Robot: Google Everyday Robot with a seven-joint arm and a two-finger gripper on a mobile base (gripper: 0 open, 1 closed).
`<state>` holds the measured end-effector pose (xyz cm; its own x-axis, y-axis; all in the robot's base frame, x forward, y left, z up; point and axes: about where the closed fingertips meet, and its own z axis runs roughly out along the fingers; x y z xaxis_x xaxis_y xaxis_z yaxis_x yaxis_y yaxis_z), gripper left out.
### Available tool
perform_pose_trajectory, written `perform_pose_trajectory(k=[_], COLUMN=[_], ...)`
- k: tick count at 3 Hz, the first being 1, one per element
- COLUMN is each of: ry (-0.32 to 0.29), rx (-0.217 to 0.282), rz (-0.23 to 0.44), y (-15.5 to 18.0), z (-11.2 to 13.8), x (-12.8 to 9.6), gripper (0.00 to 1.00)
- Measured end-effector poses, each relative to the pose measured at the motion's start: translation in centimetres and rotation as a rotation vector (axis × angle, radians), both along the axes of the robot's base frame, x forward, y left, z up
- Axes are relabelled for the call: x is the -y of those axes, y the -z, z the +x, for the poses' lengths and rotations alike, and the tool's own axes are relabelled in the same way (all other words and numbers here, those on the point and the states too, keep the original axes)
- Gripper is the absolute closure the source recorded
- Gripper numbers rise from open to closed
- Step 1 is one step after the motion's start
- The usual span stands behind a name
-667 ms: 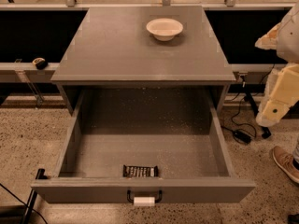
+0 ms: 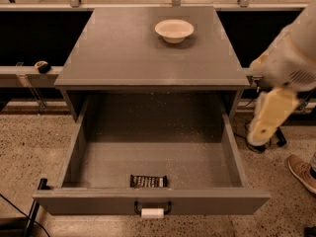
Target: Pick rxbar chocolate from top drawer and place on counter
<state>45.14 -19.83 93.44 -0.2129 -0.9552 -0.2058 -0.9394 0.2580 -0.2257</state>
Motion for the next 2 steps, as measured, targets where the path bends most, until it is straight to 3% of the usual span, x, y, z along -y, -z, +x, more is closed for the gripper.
perform_pose_trajectory(k=[1, 2], ry=[-0.028, -0.028], rx=[-0.024, -0.024], rz=[0.093, 0.093], y=[9.87, 9.88], z=[-0.41, -0.41], x=[-1.64, -1.64], gripper=[0.00, 0.00])
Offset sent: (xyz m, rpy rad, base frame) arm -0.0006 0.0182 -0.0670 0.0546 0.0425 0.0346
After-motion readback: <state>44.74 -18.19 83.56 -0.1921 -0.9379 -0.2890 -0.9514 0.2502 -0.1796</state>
